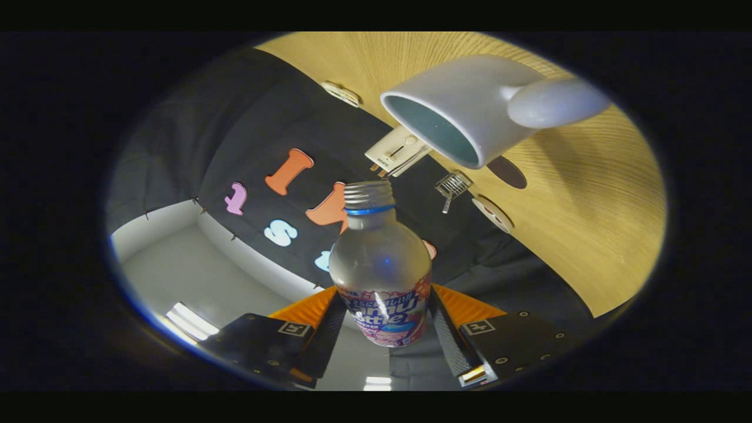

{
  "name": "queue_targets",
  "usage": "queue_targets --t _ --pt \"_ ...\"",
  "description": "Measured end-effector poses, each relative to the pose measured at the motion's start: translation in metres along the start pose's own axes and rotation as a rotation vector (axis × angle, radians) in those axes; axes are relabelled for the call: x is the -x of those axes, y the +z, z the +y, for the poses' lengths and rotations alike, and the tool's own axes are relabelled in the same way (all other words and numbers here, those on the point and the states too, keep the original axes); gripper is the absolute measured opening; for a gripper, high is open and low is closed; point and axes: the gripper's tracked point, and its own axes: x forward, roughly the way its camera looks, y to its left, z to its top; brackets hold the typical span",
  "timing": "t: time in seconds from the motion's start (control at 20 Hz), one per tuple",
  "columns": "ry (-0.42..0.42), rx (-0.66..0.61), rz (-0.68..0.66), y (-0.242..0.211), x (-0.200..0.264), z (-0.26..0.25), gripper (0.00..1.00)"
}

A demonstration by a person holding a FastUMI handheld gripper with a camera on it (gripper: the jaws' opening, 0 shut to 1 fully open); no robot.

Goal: Take the bottle from table, then pour the juice into the cup, finally place the bottle on the coaster

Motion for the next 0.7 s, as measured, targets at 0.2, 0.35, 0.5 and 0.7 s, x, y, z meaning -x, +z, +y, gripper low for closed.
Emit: queue_targets --t 0.2,0.35,0.5,0.7 --pt "-0.006 0.007 0.004 -0.001 -0.003 -0.001 0.77" --pt "-0.035 0.053 -0.001 0.0 -0.001 -0.009 0.77" --pt "-0.074 0.145 -0.012 0.005 0.0 -0.023 0.78" --pt "-0.128 0.281 -0.051 0.022 0.006 -0.035 0.77"
